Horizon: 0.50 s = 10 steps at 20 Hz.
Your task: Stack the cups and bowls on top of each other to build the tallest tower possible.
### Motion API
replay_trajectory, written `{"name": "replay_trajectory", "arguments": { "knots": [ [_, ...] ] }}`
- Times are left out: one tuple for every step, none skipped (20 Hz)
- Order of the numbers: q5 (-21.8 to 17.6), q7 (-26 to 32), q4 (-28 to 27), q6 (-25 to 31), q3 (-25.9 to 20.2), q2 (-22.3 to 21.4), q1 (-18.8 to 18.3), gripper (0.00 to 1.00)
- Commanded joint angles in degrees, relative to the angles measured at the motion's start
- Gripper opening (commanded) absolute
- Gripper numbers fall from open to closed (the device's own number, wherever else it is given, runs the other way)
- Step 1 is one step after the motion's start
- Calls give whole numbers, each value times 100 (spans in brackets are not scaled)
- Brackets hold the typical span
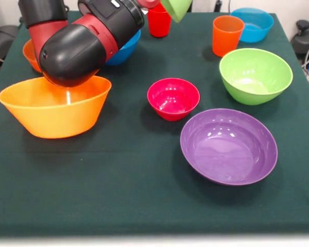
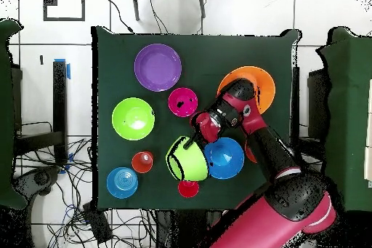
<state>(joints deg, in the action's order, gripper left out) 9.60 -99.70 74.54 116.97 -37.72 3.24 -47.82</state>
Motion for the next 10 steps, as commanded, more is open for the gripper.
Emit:
{"name": "replay_trajectory", "arguments": {
  "knots": [
    [-27,-68,436,211,-34,148,-14,0],
    [-39,-47,587,127,-16,106,-56,0],
    [-89,14,626,36,-12,120,-65,0],
    [-38,-29,733,1,3,101,-80,0],
    [50,-118,893,-42,18,21,-85,0],
    [97,-148,974,-86,6,-33,-87,0],
    [206,-116,1323,-291,-34,-192,-149,0],
    [522,-265,1689,-381,-92,-412,-149,0],
    [1143,-492,2531,-635,-153,-975,-163,0],
    [1673,-692,2977,-722,-199,-1390,-103,0]
  ]
}}
